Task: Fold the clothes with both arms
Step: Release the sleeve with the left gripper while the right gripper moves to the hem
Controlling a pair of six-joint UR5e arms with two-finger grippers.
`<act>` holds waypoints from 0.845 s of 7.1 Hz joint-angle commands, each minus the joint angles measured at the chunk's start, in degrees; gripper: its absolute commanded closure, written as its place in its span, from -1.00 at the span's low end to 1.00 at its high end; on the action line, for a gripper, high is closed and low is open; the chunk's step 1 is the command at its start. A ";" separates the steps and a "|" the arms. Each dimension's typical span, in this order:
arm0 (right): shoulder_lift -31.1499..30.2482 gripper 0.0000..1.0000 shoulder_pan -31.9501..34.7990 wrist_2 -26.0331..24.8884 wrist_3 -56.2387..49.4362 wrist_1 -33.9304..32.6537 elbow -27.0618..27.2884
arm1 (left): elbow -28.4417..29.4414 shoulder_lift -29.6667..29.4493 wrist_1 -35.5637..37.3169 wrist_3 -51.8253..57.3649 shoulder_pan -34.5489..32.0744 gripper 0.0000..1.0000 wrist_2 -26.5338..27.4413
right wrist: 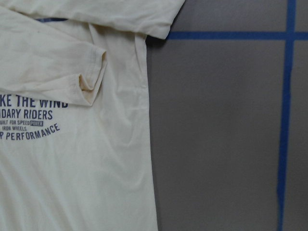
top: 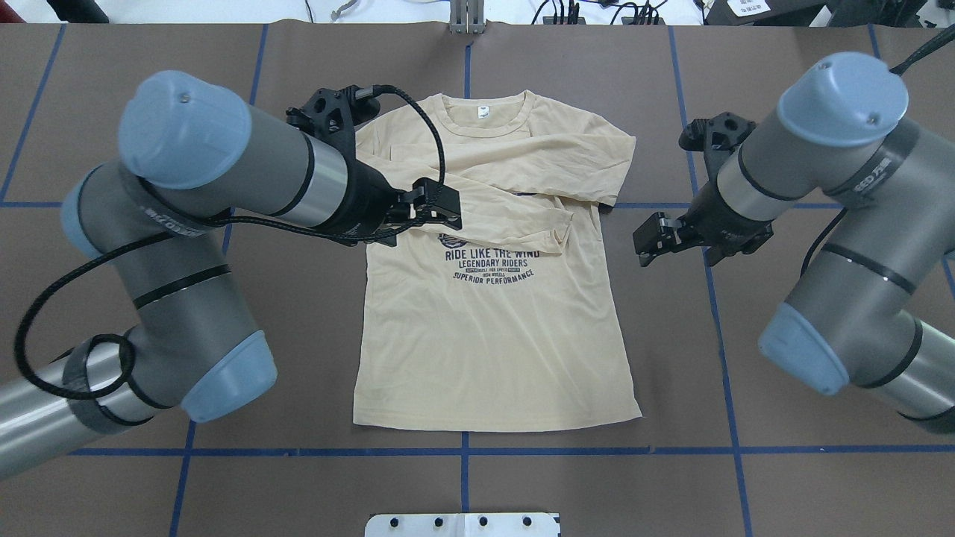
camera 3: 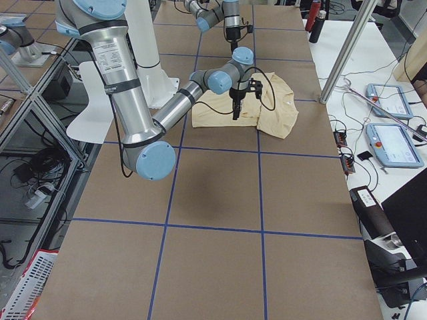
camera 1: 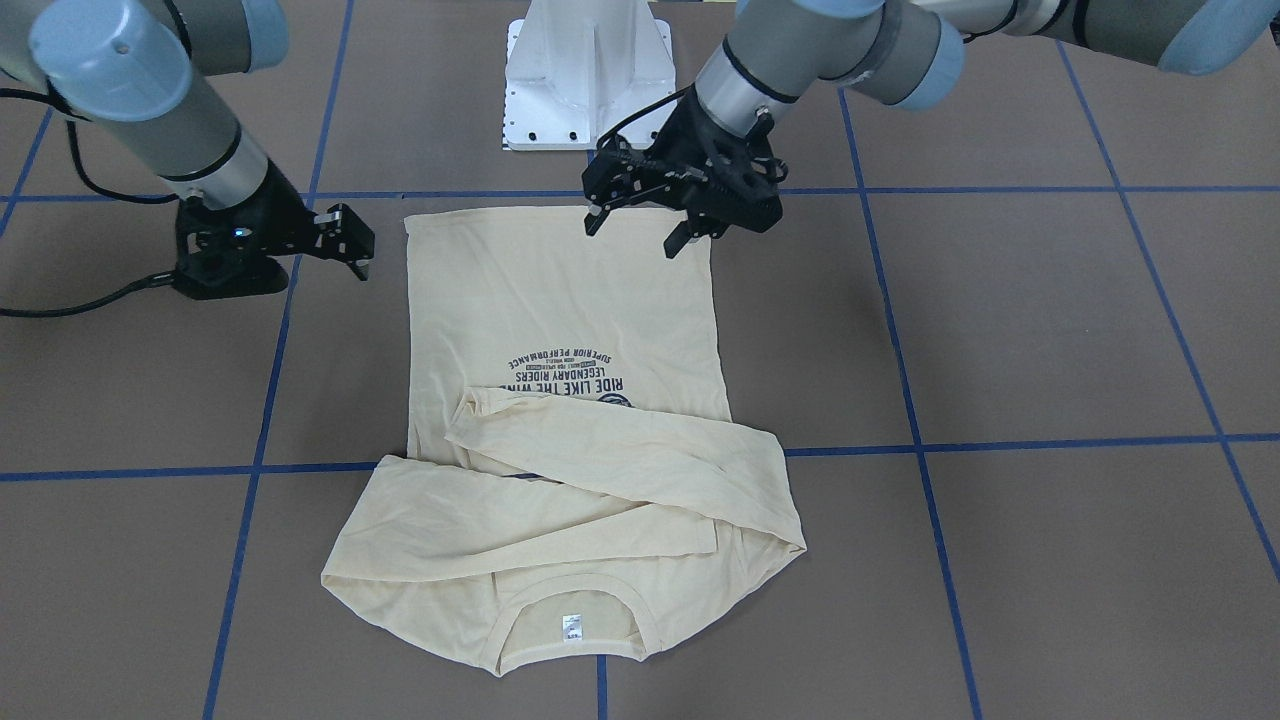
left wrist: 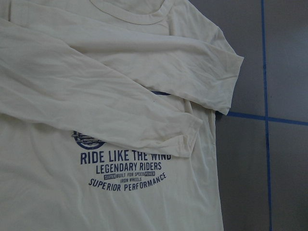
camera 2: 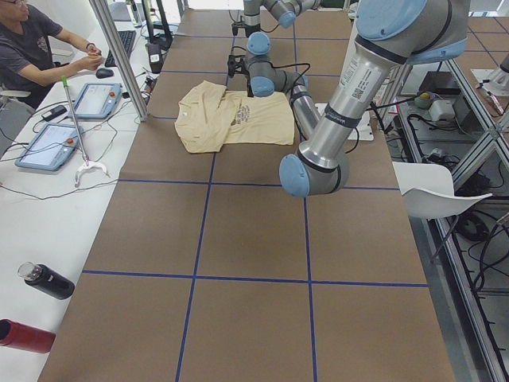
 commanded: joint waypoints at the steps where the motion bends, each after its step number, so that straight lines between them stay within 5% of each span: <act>1: -9.22 -1.00 -10.64 -7.70 11.81 19.32 -0.26 | -4.82 2.22 3.04 1.97 -0.51 -0.98 0.11; 6: -9.10 -0.98 -19.82 -8.52 14.93 19.31 -2.88 | -5.26 2.22 3.05 2.06 -0.51 -0.98 0.37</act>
